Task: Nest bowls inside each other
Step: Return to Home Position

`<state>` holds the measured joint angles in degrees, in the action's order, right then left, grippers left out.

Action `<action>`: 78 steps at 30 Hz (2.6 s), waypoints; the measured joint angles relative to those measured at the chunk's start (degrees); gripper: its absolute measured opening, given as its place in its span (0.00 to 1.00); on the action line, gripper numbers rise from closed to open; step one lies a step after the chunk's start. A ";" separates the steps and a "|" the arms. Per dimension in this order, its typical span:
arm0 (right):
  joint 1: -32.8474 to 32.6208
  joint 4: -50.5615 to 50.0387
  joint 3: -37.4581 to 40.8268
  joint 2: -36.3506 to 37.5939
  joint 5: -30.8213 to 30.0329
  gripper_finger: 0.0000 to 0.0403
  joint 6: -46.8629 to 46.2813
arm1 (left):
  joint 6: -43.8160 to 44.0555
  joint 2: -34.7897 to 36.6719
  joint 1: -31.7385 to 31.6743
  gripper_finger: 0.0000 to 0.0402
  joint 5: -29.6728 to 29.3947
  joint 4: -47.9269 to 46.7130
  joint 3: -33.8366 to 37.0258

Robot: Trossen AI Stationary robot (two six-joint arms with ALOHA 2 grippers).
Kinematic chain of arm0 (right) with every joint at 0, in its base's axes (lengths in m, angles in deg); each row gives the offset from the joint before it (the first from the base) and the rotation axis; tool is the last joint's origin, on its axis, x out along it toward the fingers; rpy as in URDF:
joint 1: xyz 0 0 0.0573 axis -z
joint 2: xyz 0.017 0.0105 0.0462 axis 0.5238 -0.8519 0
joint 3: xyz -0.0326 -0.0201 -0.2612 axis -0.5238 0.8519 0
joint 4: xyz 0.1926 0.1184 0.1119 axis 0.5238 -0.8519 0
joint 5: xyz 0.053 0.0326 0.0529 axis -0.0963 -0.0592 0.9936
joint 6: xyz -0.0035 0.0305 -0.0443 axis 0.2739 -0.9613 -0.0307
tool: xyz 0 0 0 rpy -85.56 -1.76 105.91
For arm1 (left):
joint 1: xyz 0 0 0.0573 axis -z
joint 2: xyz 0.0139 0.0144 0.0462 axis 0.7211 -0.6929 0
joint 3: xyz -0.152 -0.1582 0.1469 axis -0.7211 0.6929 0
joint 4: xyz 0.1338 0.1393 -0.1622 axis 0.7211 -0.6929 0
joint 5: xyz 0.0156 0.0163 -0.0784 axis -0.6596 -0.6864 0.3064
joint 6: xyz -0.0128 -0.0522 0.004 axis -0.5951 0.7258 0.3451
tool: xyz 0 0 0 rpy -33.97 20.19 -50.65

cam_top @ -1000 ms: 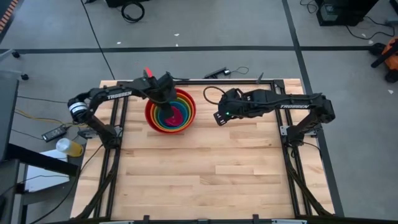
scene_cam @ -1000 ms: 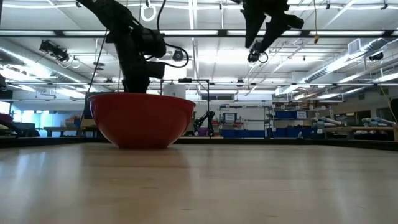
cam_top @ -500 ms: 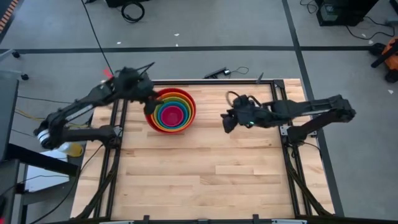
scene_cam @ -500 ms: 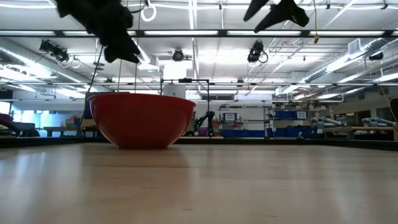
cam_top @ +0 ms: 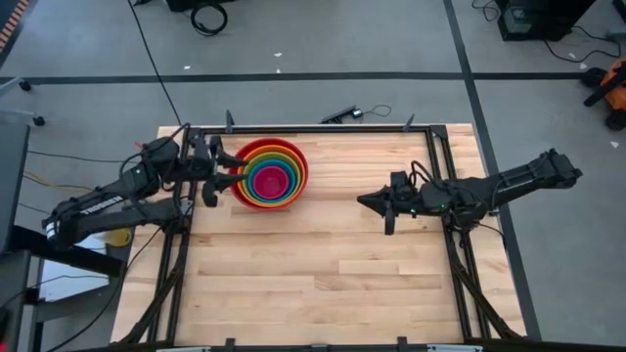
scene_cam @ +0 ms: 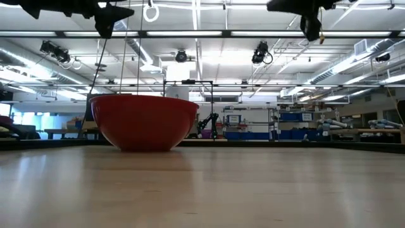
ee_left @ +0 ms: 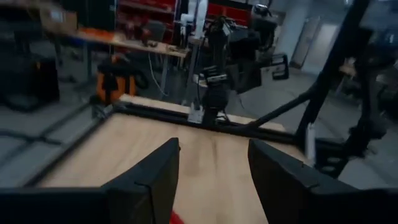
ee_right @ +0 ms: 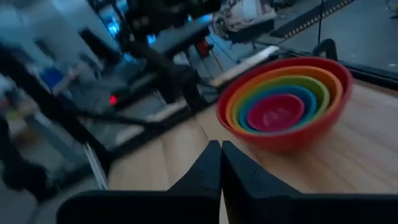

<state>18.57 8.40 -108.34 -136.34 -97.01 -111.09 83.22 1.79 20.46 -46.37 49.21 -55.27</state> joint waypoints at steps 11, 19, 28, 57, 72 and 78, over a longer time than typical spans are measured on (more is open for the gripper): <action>-2.75 0.02 8.39 13.25 1.63 0.01 11.31 | -2.90 6.71 6.87 0.06 -7.57 2.52 6.81; -2.09 15.76 19.44 20.38 7.95 0.01 20.43 | 2.77 16.01 6.96 0.01 -6.21 18.46 20.92; 2.46 22.60 29.61 23.10 12.77 0.00 15.85 | 6.85 23.63 7.00 0.00 -5.65 19.25 28.71; 6.68 4.37 35.32 51.89 16.34 0.01 17.83 | 4.56 31.82 6.50 0.00 -6.54 12.33 31.12; 6.88 4.94 35.80 53.23 15.37 0.01 14.95 | 6.18 31.73 7.22 0.00 -7.99 14.98 34.78; 5.86 1.86 38.91 52.77 13.40 0.01 10.56 | 6.19 31.66 8.24 0.00 -11.00 12.81 34.78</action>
<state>24.43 10.26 -69.43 -83.57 -83.61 -100.53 89.40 33.45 28.70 -57.37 62.02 -20.49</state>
